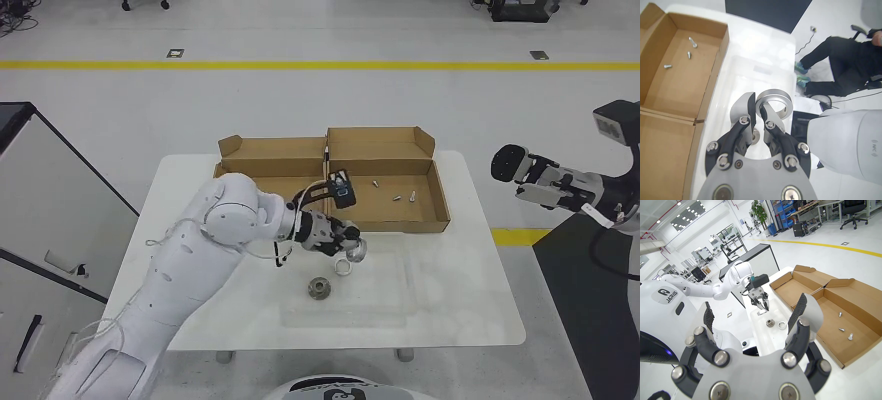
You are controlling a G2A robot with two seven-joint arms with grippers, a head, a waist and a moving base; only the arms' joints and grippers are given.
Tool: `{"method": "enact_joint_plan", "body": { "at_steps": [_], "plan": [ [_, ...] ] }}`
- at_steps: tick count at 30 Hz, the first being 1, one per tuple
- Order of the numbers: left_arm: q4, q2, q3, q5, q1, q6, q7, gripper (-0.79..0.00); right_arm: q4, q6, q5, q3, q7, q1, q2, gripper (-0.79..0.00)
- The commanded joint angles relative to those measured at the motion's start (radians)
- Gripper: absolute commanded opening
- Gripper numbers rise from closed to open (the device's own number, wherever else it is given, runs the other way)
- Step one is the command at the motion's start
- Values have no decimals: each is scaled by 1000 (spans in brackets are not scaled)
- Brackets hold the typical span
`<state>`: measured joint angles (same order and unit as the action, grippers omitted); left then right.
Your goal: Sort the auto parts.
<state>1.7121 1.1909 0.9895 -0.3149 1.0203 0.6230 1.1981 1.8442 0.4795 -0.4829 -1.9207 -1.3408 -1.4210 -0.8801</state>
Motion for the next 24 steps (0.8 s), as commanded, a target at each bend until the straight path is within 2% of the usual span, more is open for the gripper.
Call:
{"method": "enact_joint_plan", "body": {
  "at_steps": [1,11,24],
  "plan": [
    [1,-14,12,58,1,22,-23,-785,0,0,0,0,0,0,0,0],
    [21,-70,15,309,-42,173,-173,-785,0,0,0,0,0,0,0,0],
    [8,-137,-40,488,-149,345,-346,-785,0,0,0,0,0,0,0,0]
  ]
}}
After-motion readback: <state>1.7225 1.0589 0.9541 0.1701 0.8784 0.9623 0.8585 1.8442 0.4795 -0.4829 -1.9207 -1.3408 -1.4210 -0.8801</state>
